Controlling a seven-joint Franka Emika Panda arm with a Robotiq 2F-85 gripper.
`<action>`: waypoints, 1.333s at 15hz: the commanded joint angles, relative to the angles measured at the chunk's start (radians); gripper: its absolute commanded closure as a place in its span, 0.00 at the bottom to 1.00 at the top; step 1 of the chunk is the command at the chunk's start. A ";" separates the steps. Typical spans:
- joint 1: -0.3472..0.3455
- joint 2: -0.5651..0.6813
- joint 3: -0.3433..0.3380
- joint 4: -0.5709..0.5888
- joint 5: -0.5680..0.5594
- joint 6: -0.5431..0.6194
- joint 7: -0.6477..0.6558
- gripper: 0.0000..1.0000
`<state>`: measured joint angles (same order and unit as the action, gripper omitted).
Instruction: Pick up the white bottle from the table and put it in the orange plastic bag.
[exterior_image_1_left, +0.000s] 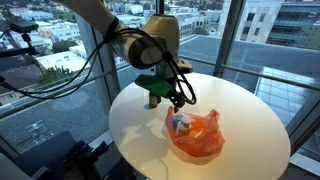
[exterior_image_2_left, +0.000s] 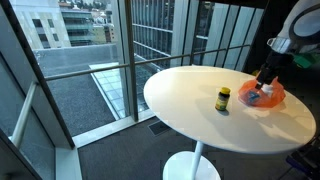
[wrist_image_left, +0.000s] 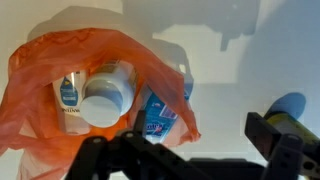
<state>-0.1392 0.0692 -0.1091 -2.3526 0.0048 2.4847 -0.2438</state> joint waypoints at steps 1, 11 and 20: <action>0.002 0.041 -0.006 0.043 -0.041 0.004 0.006 0.00; 0.000 0.131 0.021 0.090 -0.012 0.044 -0.029 0.19; -0.002 0.137 0.034 0.090 -0.019 0.069 -0.021 0.86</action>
<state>-0.1377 0.2058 -0.0750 -2.2778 -0.0134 2.5535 -0.2495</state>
